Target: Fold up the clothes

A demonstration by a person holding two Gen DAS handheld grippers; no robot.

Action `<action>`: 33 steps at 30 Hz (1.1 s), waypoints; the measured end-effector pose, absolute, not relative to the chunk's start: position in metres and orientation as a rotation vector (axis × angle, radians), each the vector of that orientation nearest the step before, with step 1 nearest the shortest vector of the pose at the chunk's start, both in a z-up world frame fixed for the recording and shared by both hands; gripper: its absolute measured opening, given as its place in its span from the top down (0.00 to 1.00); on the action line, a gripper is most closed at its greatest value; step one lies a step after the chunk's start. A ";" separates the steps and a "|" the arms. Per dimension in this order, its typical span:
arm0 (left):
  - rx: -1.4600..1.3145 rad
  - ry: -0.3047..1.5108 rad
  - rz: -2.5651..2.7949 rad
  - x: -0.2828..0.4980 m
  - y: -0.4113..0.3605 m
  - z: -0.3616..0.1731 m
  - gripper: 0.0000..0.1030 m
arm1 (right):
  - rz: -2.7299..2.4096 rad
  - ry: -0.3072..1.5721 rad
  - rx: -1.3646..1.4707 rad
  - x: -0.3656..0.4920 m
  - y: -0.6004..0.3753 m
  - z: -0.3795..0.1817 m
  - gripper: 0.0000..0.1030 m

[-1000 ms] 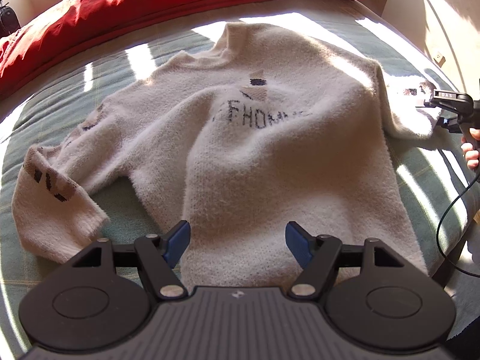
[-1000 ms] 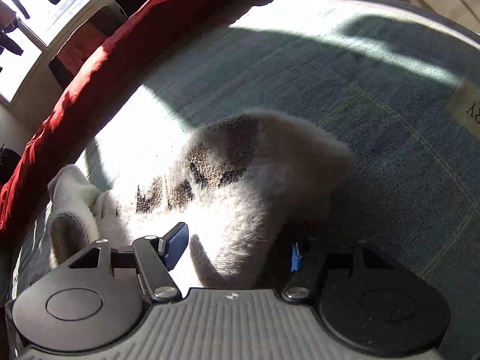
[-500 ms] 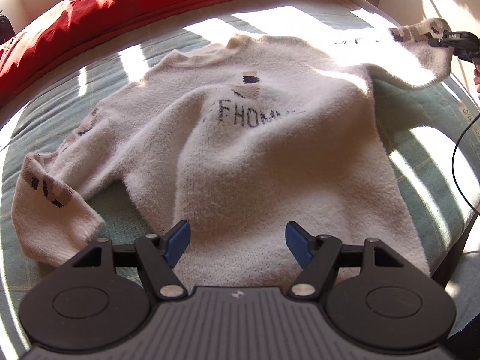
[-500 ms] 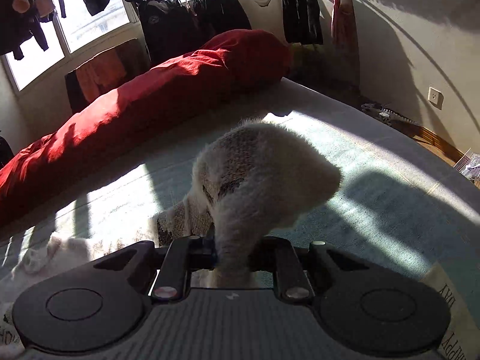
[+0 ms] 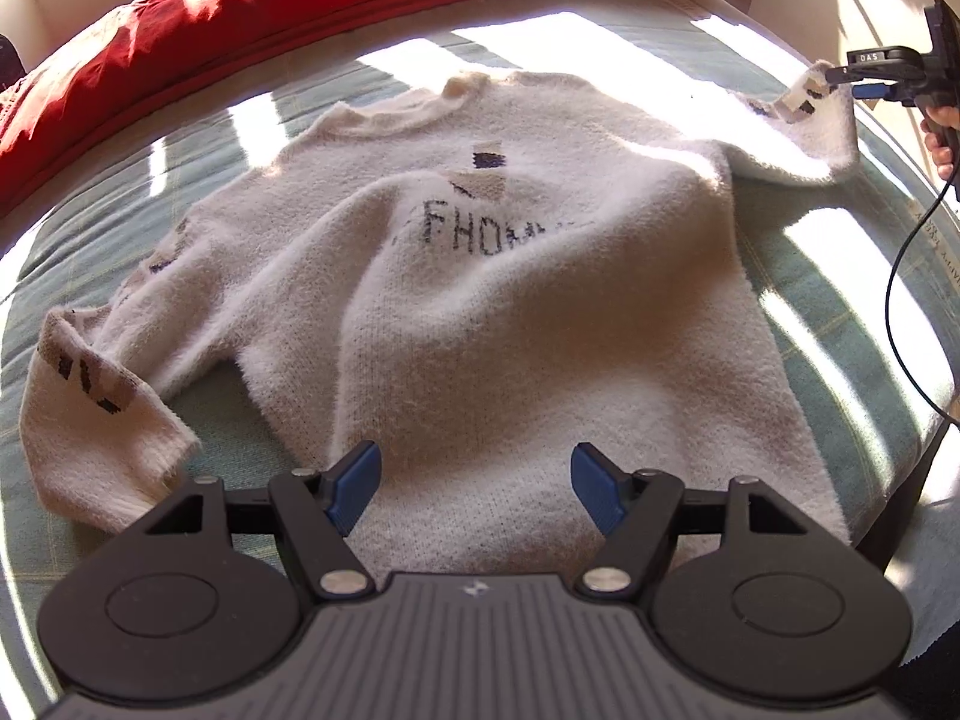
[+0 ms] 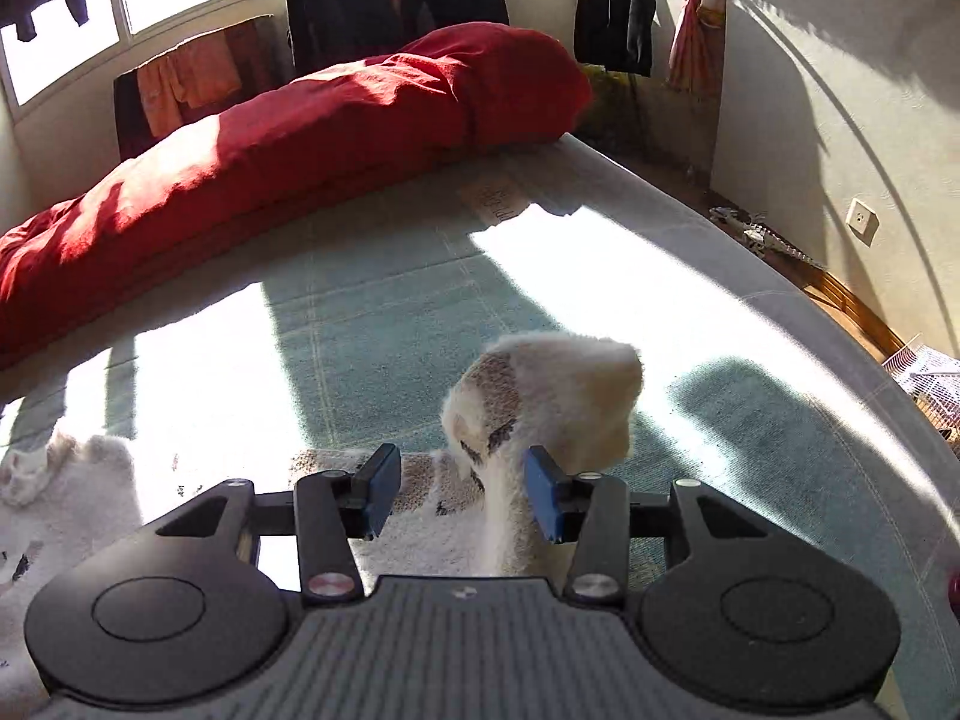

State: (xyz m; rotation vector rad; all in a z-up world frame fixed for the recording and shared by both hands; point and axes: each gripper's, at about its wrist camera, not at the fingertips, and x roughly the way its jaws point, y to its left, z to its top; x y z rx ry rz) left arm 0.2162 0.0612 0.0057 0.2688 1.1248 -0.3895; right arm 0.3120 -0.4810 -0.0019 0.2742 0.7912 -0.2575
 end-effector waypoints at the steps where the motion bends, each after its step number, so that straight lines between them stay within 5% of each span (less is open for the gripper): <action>1: 0.260 1.127 -0.384 0.215 0.064 0.005 0.31 | -0.245 0.809 0.293 0.307 -0.479 -0.003 0.47; 14: 0.261 1.094 -0.357 0.164 0.091 0.012 0.31 | 0.248 1.137 0.530 0.226 -0.368 -0.037 0.42; 33: 0.471 1.000 -0.496 0.063 0.036 -0.033 0.31 | 0.434 1.264 0.911 0.129 -0.278 -0.129 0.40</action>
